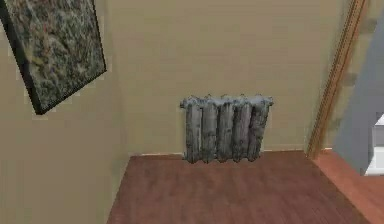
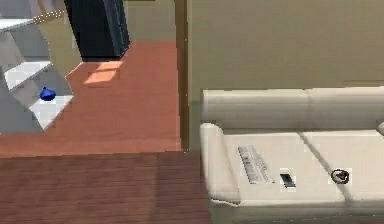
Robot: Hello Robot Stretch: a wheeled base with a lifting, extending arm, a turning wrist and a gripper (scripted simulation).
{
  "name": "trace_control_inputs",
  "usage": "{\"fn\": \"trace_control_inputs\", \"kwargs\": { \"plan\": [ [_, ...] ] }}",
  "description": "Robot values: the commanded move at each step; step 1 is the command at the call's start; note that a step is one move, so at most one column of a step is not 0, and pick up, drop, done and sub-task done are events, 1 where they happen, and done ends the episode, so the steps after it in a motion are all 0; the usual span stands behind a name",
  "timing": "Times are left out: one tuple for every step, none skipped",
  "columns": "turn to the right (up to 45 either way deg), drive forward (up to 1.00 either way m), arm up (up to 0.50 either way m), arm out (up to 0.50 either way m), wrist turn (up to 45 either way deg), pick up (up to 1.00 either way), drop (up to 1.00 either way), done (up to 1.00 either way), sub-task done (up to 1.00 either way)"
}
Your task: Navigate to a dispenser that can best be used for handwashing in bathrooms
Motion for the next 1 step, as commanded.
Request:
{"fn": "trace_control_inputs", "kwargs": {
  "plan": [
    [45.0, 0.0, 0.0, 0.0, 0.0, 0.0, 0.0, 0.0, 0.0]
  ]
}}
